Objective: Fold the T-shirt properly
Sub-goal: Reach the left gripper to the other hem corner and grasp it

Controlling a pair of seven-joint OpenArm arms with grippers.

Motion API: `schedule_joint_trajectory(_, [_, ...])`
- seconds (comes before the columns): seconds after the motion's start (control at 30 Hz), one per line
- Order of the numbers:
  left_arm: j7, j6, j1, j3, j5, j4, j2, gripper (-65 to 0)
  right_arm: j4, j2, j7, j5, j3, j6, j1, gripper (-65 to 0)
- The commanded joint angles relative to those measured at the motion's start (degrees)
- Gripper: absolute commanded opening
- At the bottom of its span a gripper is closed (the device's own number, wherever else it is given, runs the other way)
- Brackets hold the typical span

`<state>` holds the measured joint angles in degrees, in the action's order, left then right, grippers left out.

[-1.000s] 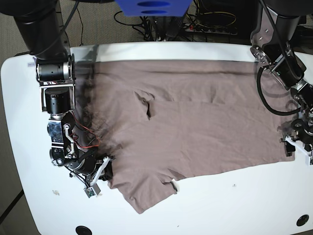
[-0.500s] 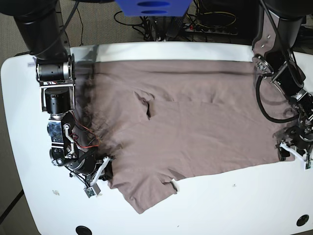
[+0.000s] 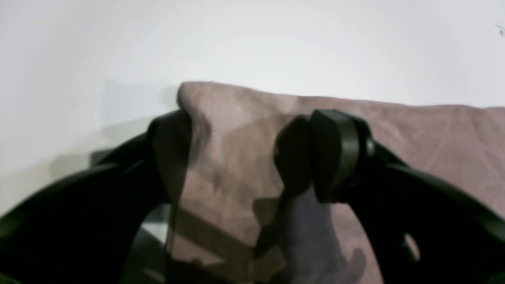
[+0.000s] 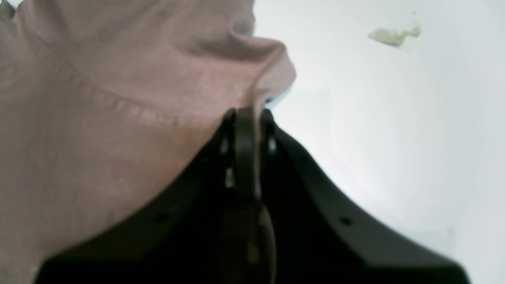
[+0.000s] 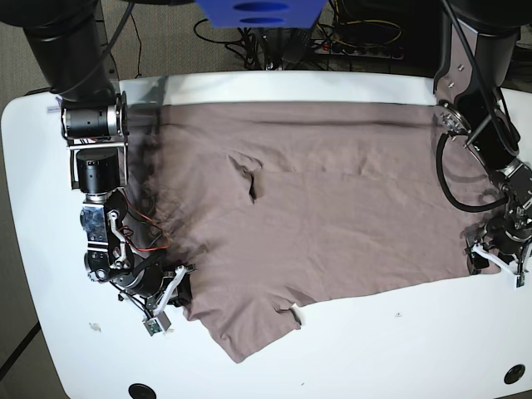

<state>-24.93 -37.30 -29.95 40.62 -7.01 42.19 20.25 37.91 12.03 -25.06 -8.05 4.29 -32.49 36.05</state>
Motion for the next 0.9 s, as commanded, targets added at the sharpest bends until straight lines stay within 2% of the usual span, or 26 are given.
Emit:
schedule_joint_trajectory(0.0, [1.24,-0.2,-1.47,-0.05,0.9,0.75,1.24,-20.6,0.37,0.23,-1.01,0.45,0.14,-0.26,1.27,-65.0])
schedule_joint_trajectory(0.5, [1.24,0.07,-1.56,0.04,0.98,0.75,4.15,-20.6,0.37,0.32,-1.01,0.45,0.14,-0.26,1.27,-65.0])
schedule_joint_trajectory(0.87, [1.24,0.07,-1.3,0.04,0.98,0.57,3.71,-20.6,0.37,0.32,-1.01,0.45,0.14,-0.26,1.27,-65.0])
